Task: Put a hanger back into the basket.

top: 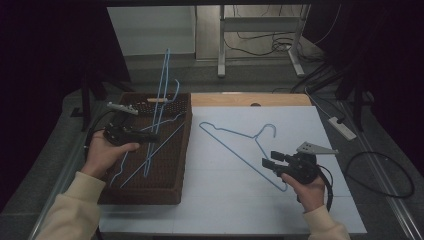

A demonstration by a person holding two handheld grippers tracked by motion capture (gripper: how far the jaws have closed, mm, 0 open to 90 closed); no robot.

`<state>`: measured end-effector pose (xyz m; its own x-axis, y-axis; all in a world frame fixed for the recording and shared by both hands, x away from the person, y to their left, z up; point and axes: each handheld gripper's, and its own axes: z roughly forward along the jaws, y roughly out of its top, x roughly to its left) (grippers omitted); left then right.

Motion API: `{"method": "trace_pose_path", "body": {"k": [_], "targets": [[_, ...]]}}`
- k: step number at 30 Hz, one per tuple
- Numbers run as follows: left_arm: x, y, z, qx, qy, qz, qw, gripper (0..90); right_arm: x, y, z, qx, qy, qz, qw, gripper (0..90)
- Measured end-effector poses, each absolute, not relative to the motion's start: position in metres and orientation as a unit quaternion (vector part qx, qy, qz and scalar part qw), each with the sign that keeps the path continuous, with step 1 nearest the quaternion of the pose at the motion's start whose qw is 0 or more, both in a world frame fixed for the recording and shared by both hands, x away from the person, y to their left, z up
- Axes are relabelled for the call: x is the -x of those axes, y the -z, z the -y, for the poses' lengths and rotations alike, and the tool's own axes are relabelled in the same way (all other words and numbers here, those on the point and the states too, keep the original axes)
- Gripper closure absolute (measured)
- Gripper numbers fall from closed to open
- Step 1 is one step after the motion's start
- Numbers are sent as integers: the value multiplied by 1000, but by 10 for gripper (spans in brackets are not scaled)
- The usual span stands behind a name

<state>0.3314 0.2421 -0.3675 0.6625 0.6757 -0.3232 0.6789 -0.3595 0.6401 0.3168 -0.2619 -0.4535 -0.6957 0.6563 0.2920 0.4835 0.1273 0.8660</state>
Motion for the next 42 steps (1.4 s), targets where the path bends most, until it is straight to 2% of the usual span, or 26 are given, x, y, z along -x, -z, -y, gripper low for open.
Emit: {"method": "trace_pose_path", "body": {"k": [14, 30, 42], "targets": [[-339, 398, -254, -845, 14, -415, 337, 873, -317, 457, 261, -385, -534, -748, 79, 448], [-333, 423, -266, -875, 43, -391, 281, 874, -318, 459, 260, -387, -531, -750, 78, 445], [-331, 442, -277, -873, 54, -404, 269, 873, -319, 460, 260, -390, -527, -751, 74, 440]]}}
